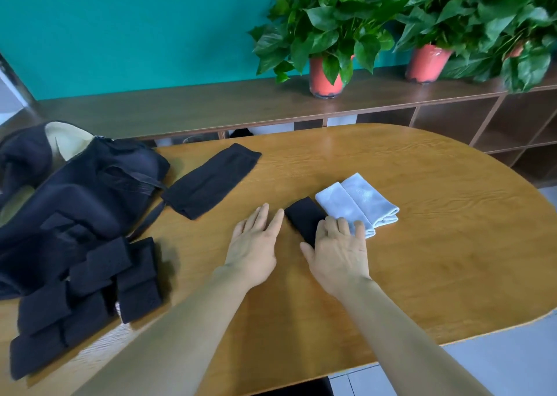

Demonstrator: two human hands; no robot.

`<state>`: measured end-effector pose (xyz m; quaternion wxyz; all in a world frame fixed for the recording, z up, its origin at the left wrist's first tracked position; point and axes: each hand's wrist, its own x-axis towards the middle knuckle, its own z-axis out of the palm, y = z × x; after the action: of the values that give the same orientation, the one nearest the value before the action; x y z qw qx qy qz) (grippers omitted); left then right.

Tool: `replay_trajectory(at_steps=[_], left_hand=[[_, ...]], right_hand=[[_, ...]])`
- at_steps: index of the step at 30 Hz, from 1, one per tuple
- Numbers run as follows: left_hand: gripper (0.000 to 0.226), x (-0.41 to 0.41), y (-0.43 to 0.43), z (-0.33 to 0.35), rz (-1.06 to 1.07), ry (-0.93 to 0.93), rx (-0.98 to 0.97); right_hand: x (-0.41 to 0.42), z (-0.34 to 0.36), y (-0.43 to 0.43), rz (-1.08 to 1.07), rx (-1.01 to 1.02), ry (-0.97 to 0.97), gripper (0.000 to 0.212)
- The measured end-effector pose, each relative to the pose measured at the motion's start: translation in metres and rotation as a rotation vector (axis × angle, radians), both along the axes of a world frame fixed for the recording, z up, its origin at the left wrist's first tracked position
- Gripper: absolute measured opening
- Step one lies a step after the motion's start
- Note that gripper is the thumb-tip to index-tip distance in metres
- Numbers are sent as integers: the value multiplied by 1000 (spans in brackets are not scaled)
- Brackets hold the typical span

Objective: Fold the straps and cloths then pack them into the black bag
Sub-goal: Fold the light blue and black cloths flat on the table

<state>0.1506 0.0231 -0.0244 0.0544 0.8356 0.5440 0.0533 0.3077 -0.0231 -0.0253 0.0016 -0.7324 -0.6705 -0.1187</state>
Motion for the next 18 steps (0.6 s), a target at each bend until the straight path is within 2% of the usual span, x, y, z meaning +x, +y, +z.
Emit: replay_trajectory(at_steps=[5,10,14,18], left_hand=[[68,-33,14,16,82,19,33],[67,-74,36,30,202,83,22],[66,-102,54,31,290,197,-83],[60,-112,67,26,250,239,-136]], right_hand=[[-13,10,11,-48,2,12,60],[-54,15,36,106,71,102,43],[-87,17,58,217,-7,127,37],[-109,14,83,285,-96,197,44]])
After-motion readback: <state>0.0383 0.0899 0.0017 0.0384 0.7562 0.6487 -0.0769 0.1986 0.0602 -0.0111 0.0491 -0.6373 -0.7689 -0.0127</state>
